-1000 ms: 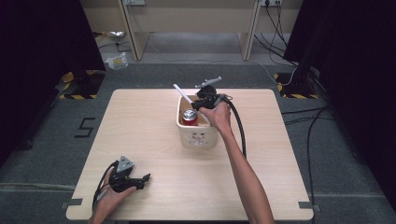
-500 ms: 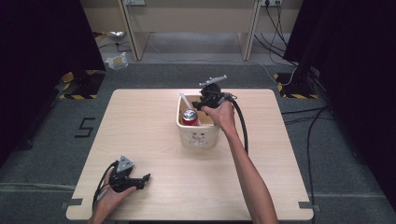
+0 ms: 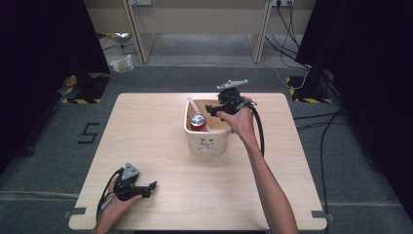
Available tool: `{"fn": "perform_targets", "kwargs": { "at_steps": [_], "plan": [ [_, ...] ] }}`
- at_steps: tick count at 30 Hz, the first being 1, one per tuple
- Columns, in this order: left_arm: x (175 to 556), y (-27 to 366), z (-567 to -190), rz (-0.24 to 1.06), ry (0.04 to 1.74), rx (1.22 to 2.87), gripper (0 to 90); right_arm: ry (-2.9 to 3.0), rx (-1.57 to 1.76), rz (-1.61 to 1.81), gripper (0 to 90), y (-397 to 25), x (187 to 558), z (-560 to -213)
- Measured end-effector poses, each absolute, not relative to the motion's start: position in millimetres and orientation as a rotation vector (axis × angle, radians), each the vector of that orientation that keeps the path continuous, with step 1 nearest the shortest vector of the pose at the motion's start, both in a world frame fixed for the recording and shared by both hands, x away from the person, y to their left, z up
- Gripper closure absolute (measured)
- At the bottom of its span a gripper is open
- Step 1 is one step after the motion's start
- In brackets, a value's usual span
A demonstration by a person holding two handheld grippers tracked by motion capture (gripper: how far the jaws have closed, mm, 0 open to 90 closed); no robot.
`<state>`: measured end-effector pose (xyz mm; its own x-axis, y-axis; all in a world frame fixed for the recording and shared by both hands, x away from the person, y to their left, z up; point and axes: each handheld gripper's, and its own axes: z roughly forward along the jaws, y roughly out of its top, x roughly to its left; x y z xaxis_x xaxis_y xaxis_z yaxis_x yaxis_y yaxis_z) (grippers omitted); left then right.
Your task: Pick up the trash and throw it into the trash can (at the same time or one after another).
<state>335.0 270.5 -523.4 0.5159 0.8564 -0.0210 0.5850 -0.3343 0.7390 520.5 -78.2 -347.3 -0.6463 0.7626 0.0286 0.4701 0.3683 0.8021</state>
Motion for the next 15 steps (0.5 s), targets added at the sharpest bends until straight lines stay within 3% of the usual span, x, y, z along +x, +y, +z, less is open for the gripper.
{"fn": "perform_targets", "kwargs": {
  "at_steps": [15],
  "plan": [
    [335,270,-524,0.492,1.172,2.048,13.7,2.22,1.127,1.184,35.1,-108,515,-344]
  ]
}}
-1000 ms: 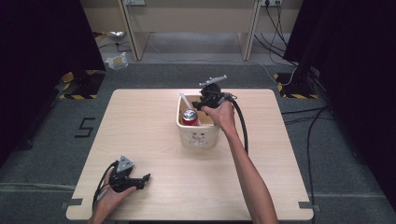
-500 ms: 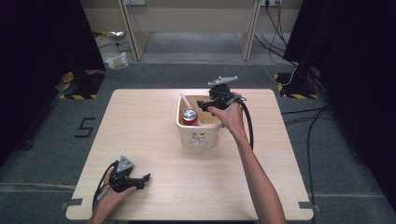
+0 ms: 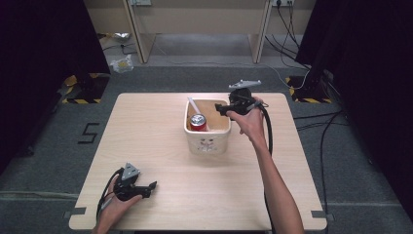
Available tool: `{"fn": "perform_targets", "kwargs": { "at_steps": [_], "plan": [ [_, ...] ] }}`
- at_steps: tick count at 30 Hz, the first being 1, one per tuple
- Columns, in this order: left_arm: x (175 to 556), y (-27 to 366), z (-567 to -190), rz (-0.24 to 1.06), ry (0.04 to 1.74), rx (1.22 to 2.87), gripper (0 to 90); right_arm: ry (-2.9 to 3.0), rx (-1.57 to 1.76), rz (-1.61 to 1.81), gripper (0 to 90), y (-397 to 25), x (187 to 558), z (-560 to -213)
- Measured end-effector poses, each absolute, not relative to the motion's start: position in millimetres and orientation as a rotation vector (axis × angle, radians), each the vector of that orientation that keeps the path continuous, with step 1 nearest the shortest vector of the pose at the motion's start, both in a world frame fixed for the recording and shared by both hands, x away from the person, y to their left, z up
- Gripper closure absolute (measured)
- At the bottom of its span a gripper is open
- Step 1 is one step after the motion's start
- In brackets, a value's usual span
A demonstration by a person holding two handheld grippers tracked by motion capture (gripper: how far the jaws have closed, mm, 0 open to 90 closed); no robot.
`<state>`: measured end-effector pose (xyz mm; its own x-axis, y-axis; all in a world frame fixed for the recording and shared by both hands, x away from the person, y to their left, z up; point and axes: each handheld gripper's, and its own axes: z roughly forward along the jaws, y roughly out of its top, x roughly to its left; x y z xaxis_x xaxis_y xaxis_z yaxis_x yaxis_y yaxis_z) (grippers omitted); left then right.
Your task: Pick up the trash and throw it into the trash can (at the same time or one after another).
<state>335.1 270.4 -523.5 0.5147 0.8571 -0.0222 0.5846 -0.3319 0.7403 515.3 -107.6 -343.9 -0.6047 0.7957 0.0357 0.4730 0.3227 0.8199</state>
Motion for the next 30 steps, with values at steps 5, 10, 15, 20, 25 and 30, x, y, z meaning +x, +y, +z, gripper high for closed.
{"fn": "perform_targets", "kwargs": {
  "at_steps": [5,10,15,20,25,30],
  "plan": [
    [335,270,-523,0.492,1.173,2.048,13.7,2.198,1.14,1.184,34.9,-118,514,-344],
    [335,270,-524,0.492,1.172,2.048,13.7,2.174,1.155,1.188,34.9,-131,511,-343],
    [335,270,-524,0.492,1.173,2.048,13.7,2.158,1.171,1.185,34.9,-142,508,-345],
    [335,270,-523,0.492,1.173,2.048,13.7,2.155,1.163,1.183,34.9,-149,505,-346],
    [335,270,-523,0.491,1.173,2.049,13.7,2.147,1.16,1.191,34.9,-152,501,-345],
    [335,270,-523,0.491,1.173,2.05,13.7,2.14,1.167,1.188,34.9,-158,499,-347]
  ]
}}
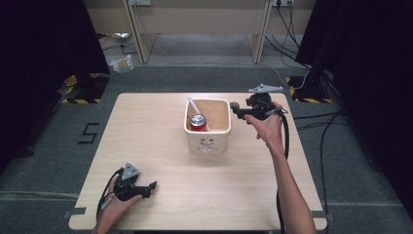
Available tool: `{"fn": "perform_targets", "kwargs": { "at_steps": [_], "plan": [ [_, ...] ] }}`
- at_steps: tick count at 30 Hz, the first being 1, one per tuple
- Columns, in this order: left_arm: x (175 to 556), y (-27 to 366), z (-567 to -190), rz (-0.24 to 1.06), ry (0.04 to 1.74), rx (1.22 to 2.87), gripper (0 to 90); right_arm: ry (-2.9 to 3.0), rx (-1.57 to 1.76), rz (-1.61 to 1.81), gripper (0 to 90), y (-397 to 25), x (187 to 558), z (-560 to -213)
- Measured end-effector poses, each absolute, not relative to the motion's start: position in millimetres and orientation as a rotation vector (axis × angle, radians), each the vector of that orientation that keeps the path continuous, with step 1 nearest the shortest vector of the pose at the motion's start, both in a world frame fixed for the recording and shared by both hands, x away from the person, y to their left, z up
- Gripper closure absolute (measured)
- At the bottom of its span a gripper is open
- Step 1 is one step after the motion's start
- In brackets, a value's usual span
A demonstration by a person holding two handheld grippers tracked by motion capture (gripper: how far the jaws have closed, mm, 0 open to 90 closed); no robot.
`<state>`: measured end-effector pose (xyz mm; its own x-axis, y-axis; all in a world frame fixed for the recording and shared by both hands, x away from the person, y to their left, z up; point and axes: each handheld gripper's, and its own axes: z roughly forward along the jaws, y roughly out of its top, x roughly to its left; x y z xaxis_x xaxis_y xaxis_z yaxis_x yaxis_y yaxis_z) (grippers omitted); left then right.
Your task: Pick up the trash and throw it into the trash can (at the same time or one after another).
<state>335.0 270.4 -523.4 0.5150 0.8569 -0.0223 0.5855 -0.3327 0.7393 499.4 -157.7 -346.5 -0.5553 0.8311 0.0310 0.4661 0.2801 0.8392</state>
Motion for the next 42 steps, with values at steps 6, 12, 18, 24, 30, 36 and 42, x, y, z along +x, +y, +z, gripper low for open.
{"fn": "perform_targets", "kwargs": {
  "at_steps": [6,12,18,24,30,36,42],
  "plan": [
    [335,270,-523,0.491,1.173,2.049,13.7,2.133,1.175,1.183,34.9,-165,497,-349],
    [335,270,-524,0.493,1.172,2.047,13.7,2.121,1.186,1.182,34.9,-173,494,-351],
    [335,270,-524,0.492,1.173,2.048,13.7,2.118,1.191,1.176,34.9,-179,492,-354],
    [335,270,-524,0.492,1.173,2.048,13.7,2.115,1.202,1.168,34.9,-184,490,-358],
    [335,270,-524,0.491,1.174,2.047,13.7,2.114,1.195,1.164,34.6,-189,485,-361],
    [335,270,-524,0.493,1.172,2.048,13.7,2.127,1.177,1.159,32.3,-191,480,-366],
    [335,270,-524,0.492,1.174,2.048,13.7,2.128,1.161,1.162,30.2,-194,473,-369]
  ]
}}
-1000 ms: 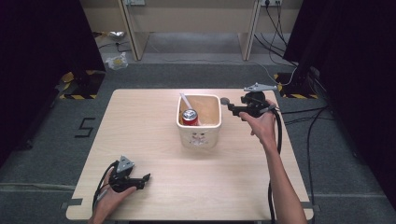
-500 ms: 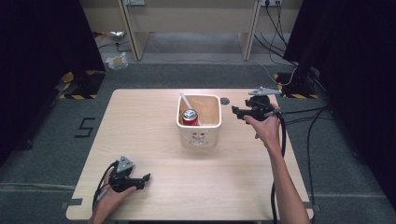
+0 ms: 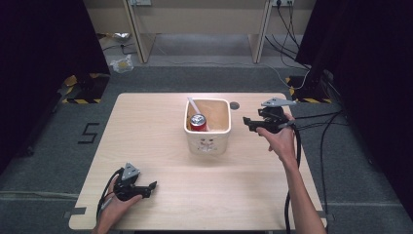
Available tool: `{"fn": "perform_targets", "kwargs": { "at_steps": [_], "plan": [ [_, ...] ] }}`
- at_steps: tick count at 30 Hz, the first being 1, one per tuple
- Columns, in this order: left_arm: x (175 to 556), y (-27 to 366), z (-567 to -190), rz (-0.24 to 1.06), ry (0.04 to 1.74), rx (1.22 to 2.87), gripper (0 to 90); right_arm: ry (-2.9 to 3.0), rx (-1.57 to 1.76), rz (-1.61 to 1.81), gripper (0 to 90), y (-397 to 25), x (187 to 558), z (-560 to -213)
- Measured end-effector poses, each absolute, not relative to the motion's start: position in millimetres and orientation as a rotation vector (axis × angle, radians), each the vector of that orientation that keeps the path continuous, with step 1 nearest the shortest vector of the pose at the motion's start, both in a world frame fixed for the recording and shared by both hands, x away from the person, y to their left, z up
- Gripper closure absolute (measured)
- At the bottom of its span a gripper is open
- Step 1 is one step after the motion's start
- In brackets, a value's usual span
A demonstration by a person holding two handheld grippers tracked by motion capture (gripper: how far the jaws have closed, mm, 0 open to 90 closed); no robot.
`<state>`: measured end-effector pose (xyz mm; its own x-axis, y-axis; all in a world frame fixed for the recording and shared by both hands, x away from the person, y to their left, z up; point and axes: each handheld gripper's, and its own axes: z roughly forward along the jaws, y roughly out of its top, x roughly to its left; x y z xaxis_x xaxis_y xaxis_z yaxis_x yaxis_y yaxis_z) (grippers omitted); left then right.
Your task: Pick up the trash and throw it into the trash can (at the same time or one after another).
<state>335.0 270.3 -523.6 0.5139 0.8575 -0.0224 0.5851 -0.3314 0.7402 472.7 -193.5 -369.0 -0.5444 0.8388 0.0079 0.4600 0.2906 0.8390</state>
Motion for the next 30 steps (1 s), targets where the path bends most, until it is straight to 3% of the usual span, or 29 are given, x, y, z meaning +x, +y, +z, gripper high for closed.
{"fn": "perform_targets", "kwargs": {
  "at_steps": [9,30],
  "plan": [
    [335,270,-524,0.492,1.174,2.047,13.7,2.115,1.179,1.15,25.5,-201,464,-376],
    [335,270,-524,0.492,1.174,2.048,13.7,2.082,1.183,1.186,25.5,-212,443,-390]
  ]
}}
